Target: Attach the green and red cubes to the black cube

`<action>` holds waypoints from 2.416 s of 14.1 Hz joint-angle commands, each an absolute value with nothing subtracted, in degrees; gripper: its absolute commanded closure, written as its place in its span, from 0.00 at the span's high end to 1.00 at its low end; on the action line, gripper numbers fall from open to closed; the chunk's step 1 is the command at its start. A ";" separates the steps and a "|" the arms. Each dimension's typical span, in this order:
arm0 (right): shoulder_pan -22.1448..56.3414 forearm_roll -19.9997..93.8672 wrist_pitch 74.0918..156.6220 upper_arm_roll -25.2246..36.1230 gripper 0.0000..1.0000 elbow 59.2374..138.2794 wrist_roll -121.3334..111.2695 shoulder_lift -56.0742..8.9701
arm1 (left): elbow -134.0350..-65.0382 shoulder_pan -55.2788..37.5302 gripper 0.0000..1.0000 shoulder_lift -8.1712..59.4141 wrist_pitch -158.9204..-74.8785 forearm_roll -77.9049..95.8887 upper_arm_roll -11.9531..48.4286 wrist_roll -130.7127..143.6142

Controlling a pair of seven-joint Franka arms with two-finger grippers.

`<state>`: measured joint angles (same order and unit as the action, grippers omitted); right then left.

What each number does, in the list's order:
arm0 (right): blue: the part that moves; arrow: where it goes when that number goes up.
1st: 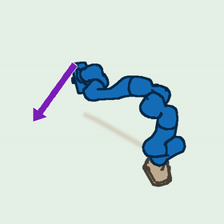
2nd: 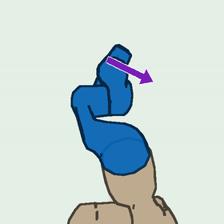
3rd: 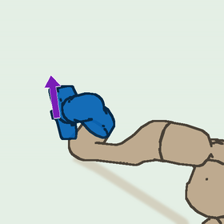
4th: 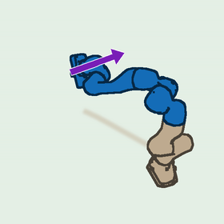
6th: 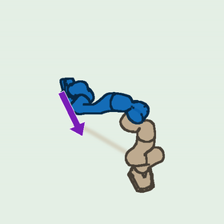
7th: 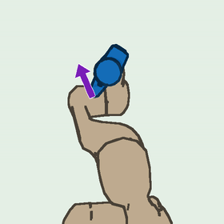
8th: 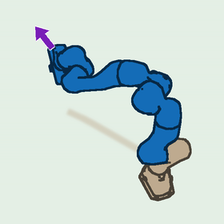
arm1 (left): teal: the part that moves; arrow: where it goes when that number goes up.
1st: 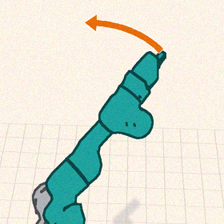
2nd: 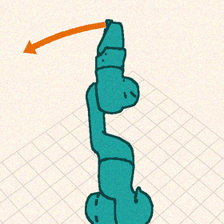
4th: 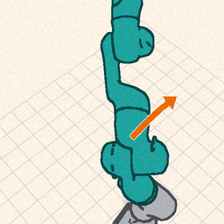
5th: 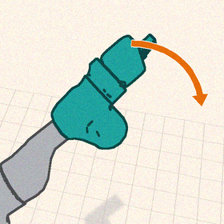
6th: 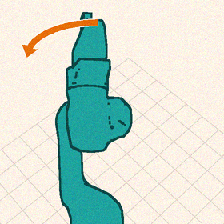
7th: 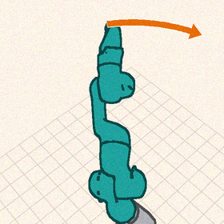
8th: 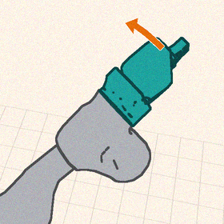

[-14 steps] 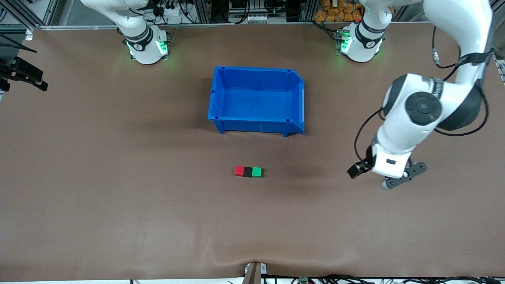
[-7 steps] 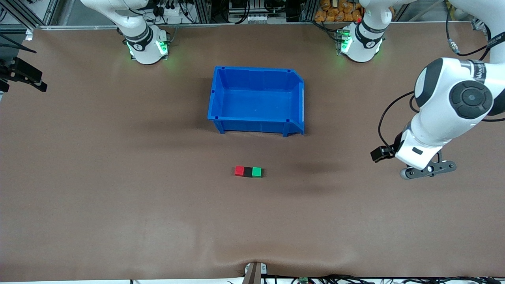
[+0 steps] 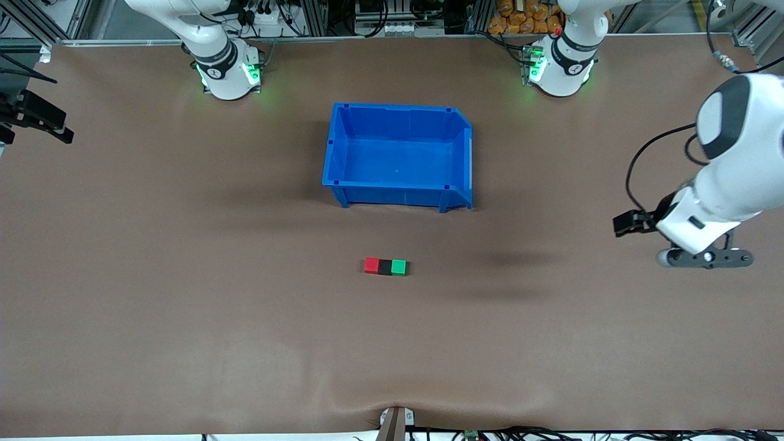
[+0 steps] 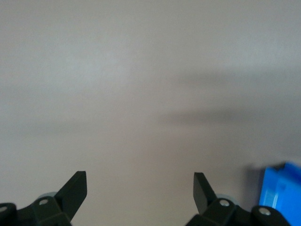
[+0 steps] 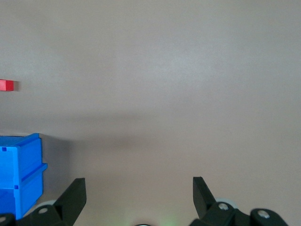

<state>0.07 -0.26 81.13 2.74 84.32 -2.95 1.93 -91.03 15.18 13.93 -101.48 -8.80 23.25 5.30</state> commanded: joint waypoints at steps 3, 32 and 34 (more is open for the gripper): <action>0.35 -0.53 81.12 2.72 1.00 83.14 -2.90 1.32 | -93.51 6.19 1.00 5.99 -95.11 -4.40 12.52 -0.53; 0.61 -0.62 81.12 2.72 1.00 83.23 -2.99 1.32 | -89.12 -4.31 1.00 -0.62 -84.55 -2.37 0.09 -2.72; 0.62 -0.62 81.21 2.72 1.00 83.32 -2.99 1.32 | -89.12 -4.22 1.00 -0.53 -84.55 -2.37 0.09 -2.64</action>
